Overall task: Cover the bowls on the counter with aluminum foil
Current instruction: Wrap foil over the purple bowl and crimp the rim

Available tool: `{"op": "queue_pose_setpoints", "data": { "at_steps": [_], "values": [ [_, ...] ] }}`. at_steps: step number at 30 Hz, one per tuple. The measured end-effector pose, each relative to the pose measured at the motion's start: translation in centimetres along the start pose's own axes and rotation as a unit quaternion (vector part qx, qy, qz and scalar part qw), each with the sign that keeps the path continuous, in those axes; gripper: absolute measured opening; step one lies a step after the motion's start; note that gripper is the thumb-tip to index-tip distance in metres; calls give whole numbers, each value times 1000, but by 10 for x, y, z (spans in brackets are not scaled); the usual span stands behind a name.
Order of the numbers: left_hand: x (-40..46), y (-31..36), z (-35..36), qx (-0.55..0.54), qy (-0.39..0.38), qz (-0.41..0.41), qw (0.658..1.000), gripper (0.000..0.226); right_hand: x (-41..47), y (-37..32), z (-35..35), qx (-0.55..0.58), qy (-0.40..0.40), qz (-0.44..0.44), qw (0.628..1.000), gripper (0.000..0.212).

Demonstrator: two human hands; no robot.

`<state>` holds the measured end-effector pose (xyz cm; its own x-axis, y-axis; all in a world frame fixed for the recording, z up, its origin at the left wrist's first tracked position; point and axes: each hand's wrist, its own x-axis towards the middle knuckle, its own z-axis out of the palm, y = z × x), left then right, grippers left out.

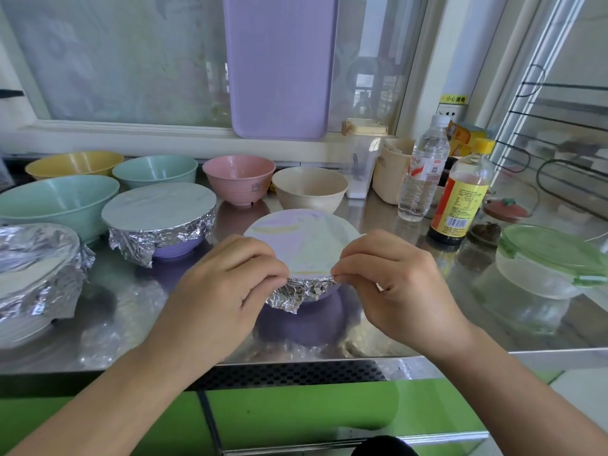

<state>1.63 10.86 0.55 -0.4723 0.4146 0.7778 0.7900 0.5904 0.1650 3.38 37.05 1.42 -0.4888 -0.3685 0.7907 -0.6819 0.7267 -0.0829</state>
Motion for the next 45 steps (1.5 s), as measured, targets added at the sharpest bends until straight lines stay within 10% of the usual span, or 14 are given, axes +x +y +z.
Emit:
{"op": "queue_pose_setpoints", "data": {
  "at_steps": [9,17,24,27,31,35,41,45],
  "values": [
    [6,7,2,11,-3,-19,1000,7,12,-15,15,6,-17,-24,1000,8],
    [-22,36,12,22,-58,-331,941,49,13,-16,18,-6,-11,-21,1000,12],
    [-17,35,19,-83,-81,-398,910,26,14,-15,18,-1,-12,-19,1000,13],
    [-12,35,18,-240,-44,-485,840,13,15,-16,19,-2,-16,-18,1000,14],
    [-3,42,14,-487,-8,-597,637,9,17,-17,20,-5,-20,-21,1000,14],
    [-1,40,16,-550,15,-612,569,8,18,-17,19,-5,-25,-15,1000,14],
    [-1,40,18,-555,20,-617,558,9,18,-16,19,-21,-26,-11,999,17],
    [0,43,19,-470,2,-621,627,10,17,-17,20,-33,-27,-10,999,17]
  ]
}}
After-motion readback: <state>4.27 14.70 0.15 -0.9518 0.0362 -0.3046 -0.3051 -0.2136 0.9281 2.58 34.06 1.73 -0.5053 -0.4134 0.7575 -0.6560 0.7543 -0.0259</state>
